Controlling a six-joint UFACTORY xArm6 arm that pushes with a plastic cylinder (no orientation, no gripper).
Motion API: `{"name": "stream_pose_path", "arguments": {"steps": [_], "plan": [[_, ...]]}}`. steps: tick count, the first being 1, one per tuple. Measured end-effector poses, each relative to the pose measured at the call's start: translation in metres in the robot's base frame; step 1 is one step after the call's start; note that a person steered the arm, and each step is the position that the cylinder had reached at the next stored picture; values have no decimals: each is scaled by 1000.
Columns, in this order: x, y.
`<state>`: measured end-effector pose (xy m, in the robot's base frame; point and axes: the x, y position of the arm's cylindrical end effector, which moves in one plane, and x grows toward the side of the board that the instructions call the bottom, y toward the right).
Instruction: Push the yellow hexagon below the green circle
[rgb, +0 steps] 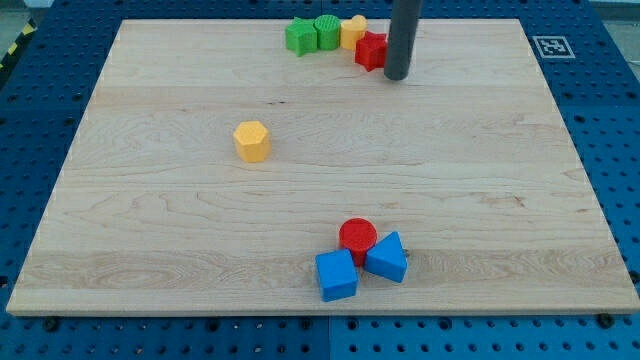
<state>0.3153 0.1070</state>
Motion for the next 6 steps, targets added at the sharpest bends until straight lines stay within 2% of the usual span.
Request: {"name": "stream_pose_path", "arguments": {"steps": [1,4,5,6], "plan": [[23,-8],[42,-251],[85,-256],[120,-222]]}}
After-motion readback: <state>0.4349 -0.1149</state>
